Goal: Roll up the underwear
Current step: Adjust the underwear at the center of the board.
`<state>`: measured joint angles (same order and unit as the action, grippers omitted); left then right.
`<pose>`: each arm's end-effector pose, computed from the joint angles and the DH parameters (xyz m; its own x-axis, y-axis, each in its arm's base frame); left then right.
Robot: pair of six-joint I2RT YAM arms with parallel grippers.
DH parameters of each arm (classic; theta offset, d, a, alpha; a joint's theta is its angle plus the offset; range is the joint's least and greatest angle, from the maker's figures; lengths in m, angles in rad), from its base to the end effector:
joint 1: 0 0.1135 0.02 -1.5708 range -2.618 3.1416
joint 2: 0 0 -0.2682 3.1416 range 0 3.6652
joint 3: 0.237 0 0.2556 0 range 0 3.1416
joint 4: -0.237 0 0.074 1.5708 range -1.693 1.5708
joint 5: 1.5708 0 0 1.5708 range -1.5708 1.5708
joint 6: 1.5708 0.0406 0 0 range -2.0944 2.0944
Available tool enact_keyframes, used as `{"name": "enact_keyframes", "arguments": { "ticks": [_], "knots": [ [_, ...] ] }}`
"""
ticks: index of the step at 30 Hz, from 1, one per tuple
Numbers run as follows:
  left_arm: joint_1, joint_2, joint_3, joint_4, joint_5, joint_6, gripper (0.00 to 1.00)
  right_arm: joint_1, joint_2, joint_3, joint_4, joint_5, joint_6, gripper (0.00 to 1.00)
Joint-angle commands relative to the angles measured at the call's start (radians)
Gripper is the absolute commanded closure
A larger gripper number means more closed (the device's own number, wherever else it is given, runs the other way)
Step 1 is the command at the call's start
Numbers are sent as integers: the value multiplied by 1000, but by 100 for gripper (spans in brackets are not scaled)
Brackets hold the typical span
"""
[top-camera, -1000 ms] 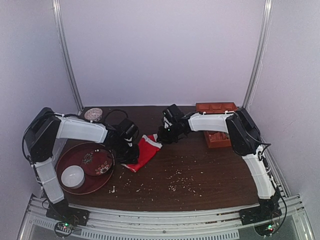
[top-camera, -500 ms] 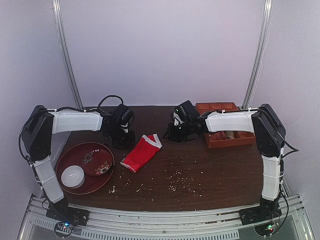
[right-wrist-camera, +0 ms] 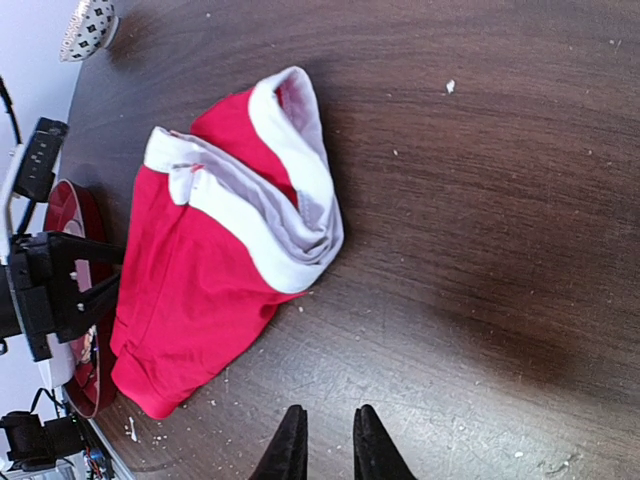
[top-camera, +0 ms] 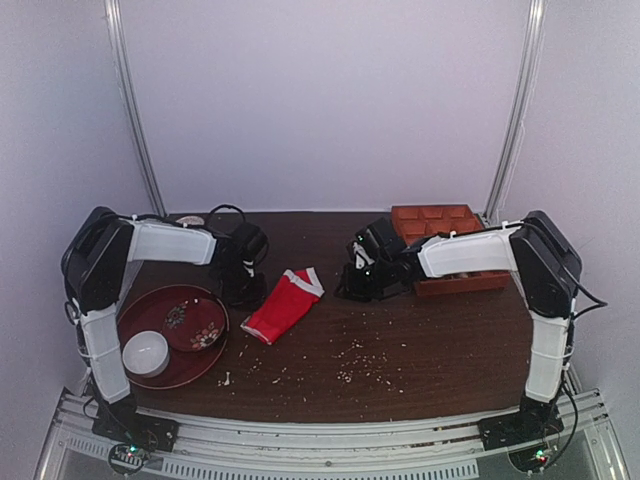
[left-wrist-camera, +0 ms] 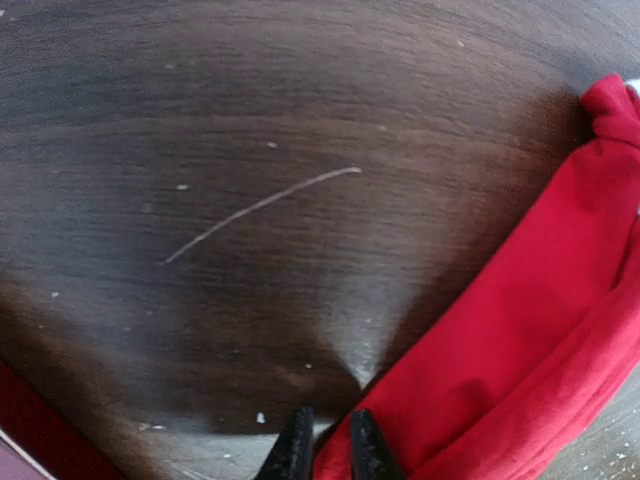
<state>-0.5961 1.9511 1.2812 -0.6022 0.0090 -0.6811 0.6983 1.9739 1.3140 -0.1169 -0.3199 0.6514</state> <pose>0.3186 -0.2166 0.1458 -0.9693 -0.1032 -0.2232 -0.0601 0.9796 -0.1920 0.3277 0.2917 0.1764 -0.9012 -0.0050 -0.4335 -0.2964 0.7368 0.6077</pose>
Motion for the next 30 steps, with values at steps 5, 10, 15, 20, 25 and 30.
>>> {"name": "enact_keyframes", "arguments": {
  "ticks": [5, 10, 15, 20, 25, 30],
  "knots": [
    [-92, -17, -33, 16, 69, -15, 85, 3, -55, -31, 15, -17, -15, 84],
    [-168, -19, -53, 15, 68, -103, 85, 3, -70, -46, -11, -31, -65, 83],
    [-208, -29, -53, 15, 77, -139, 85, 4, -104, -67, -42, -41, -141, 81],
    [-215, -57, -40, -30, 35, -171, 85, 42, -198, -177, 56, -8, -289, 80],
    [-191, -100, -21, -74, 15, -163, 84, 79, -269, -279, 157, 68, -444, 74],
    [-163, -153, -21, -66, 35, -155, 83, 134, -283, -311, 168, 105, -567, 69]
  ]
}}
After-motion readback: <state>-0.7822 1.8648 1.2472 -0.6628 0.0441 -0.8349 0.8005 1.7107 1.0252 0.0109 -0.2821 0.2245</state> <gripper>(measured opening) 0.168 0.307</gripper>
